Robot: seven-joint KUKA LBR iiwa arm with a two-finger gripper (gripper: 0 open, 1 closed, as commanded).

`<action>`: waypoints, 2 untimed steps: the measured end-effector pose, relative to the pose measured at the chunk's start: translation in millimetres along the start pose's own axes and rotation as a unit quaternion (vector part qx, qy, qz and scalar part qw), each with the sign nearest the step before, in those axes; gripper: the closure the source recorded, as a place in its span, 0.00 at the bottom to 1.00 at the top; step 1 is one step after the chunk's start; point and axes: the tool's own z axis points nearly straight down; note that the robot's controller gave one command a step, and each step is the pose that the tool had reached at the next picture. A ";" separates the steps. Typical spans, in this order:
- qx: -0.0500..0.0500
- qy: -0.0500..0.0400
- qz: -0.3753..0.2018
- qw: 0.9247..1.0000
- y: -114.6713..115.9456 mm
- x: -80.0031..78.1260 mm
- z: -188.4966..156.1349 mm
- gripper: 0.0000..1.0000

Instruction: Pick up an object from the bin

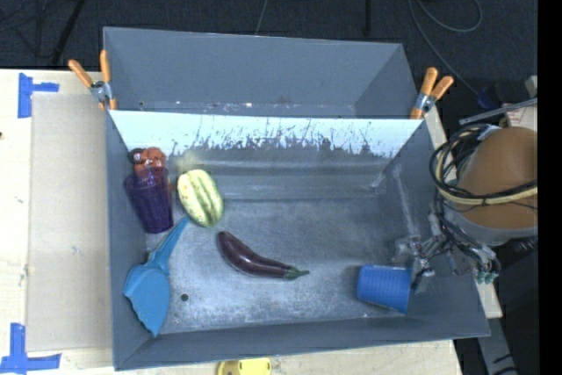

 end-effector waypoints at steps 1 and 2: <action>0.000 -0.001 0.000 1.000 0.1 -0.4 -18.8 1.00; 0.001 -0.003 -0.001 1.000 0.0 -1.0 -30.8 1.00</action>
Offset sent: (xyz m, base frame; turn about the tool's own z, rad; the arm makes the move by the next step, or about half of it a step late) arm 0.0000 -0.0001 0.0372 0.0000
